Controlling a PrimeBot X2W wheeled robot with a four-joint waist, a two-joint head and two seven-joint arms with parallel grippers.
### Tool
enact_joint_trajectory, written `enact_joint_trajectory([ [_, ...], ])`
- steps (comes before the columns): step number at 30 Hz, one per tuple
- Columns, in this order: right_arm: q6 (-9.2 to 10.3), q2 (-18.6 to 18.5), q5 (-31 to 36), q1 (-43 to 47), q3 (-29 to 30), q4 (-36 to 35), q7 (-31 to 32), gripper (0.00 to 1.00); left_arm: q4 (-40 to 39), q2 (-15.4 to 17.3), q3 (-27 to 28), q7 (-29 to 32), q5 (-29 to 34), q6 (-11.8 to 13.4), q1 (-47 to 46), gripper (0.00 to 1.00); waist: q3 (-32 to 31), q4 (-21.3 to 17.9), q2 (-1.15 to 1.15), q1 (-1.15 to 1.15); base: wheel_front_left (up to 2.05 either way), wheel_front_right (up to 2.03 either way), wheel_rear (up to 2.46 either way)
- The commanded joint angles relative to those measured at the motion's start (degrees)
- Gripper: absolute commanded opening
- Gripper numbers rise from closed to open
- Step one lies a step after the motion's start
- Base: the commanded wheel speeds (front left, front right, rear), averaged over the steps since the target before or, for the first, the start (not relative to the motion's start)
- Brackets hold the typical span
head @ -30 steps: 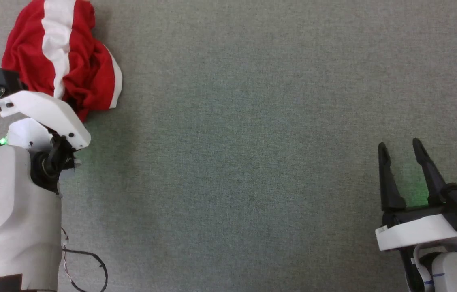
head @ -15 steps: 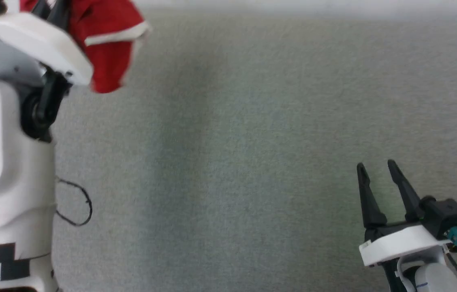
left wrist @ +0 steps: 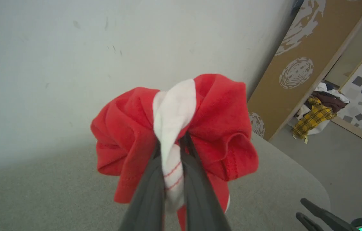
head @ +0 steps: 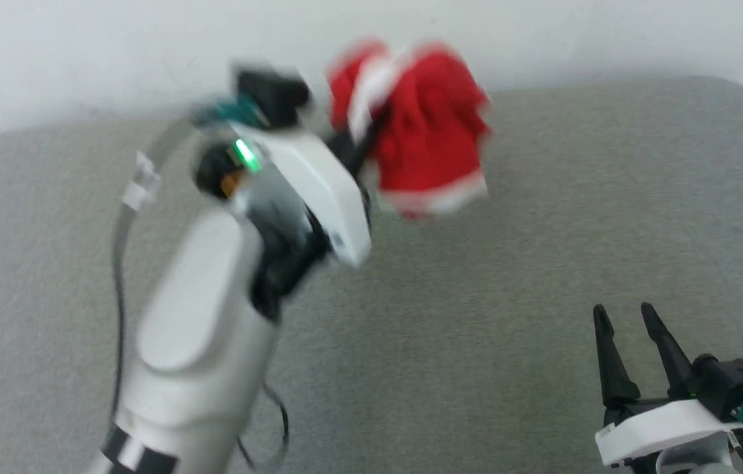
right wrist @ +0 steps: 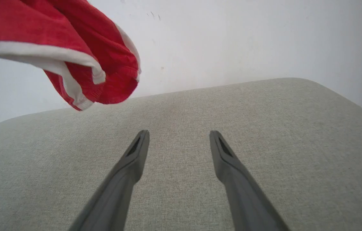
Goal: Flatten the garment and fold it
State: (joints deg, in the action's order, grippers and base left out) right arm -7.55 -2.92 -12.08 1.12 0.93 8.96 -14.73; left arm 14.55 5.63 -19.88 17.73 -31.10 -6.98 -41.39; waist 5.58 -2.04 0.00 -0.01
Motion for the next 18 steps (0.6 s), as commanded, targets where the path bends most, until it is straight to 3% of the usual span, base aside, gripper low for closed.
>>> enact_joint_trajectory([
  [1, 0.06, 0.04, 0.11, 0.52, 0.14, 0.17, -0.26, 1.00, 1.67, -0.38, -1.81, 0.34, -0.42, -0.26, 2.86, 0.00, -2.47, -2.84, 0.00, 0.01, 0.00, 0.00, 0.00],
  [9, 0.06, 0.04, -0.16, 1.40, 0.23, 0.49, -0.27, 1.00, 14.25, -2.02, -13.14, 4.71, -0.71, -0.38, 13.83, 0.00, -3.31, -3.89, 0.00, 0.01, 0.00, 0.00, 0.00],
  [13, 0.06, 0.04, -0.57, 1.59, 0.08, 0.42, -0.27, 1.00, 19.75, -2.33, -14.91, 7.71, -1.99, 0.75, 16.43, 0.00, -3.42, -3.99, 0.00, 0.01, 0.00, 0.00, 0.00],
  [14, 0.06, 0.04, -0.65, 1.62, 0.10, 0.41, -0.27, 1.00, 20.41, -2.38, -14.83, 8.24, -2.51, 1.04, 16.50, 0.42, -3.45, -3.93, 0.00, 0.01, 0.00, 0.00, 0.00],
  [15, 0.06, 0.04, -0.73, 1.67, 0.18, 0.41, -0.27, 1.00, 20.66, -2.42, -14.41, 8.44, -3.14, 1.52, 16.36, 1.00, -3.50, -3.80, 0.00, 0.01, 0.00, 0.00, 0.00],
  [18, 0.06, 0.04, -0.91, 1.98, 0.39, 0.49, -0.27, 1.00, 19.37, -2.52, -11.91, 8.22, -6.11, 2.54, 15.52, 1.00, -4.01, -3.24, 0.00, 0.01, 0.00, 0.00, 0.00],
])
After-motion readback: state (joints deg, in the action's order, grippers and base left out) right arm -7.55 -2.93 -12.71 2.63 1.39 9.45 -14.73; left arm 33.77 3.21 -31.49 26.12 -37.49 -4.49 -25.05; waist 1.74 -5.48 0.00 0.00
